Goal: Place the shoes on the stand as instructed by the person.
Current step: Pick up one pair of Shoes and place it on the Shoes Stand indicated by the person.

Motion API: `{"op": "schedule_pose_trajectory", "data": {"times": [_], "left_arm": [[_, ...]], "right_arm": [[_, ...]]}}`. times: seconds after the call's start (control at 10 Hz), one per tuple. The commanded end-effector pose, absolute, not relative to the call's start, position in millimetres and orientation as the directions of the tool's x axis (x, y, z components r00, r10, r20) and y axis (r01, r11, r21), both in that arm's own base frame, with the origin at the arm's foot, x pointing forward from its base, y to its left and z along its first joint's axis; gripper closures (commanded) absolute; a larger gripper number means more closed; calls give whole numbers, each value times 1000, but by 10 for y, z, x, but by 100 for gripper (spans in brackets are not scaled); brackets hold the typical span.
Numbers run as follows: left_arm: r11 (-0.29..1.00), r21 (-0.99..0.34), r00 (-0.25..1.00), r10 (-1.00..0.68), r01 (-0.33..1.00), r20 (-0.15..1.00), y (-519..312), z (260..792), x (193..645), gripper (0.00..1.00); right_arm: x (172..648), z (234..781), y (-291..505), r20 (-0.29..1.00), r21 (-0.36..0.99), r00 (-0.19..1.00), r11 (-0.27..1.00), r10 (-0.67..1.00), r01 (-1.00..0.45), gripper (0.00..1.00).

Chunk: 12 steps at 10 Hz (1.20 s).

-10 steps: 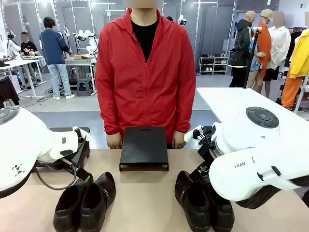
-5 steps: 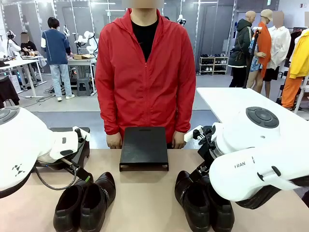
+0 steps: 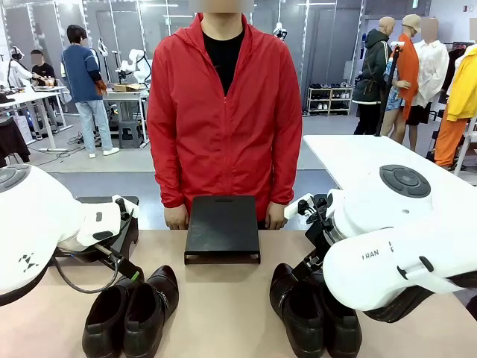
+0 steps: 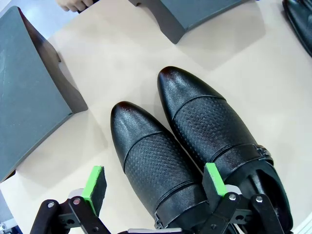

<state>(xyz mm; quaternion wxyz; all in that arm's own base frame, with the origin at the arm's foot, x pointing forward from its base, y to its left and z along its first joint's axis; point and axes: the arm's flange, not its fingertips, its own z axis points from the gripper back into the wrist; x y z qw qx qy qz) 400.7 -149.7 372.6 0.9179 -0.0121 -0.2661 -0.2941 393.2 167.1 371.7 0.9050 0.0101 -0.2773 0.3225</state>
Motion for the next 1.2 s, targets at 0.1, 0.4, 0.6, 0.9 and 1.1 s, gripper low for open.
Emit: {"op": "schedule_pose_trajectory", "data": {"times": [0.1, 0.4, 0.6, 0.9, 1.1], "left_arm": [[801, 140, 660, -566, 582, 494, -1457, 4037, 3969, 0], [770, -18, 666, -539, 637, 517, -1289, 4711, 3902, 0], [695, -301, 721, -448, 653, 528, -923, 5173, 3837, 0], [587, -540, 783, -305, 603, 543, 26, 5545, 3629, 0], [520, -683, 846, -171, 513, 505, 647, 5560, 3443, 0]], "right_arm": [[3942, 4107, 1558, 524, -149, 608, 767, 596, -624, 0], [3906, 4778, 1186, 562, -90, 613, 778, 555, -621, 0], [3873, 5150, 648, 580, 148, 658, 732, 480, -665, 0], [3859, 5358, -448, 576, 472, 748, 613, 329, -634, 0], [3823, 5203, -1086, 572, 581, 782, 549, 248, -600, 0]]}}
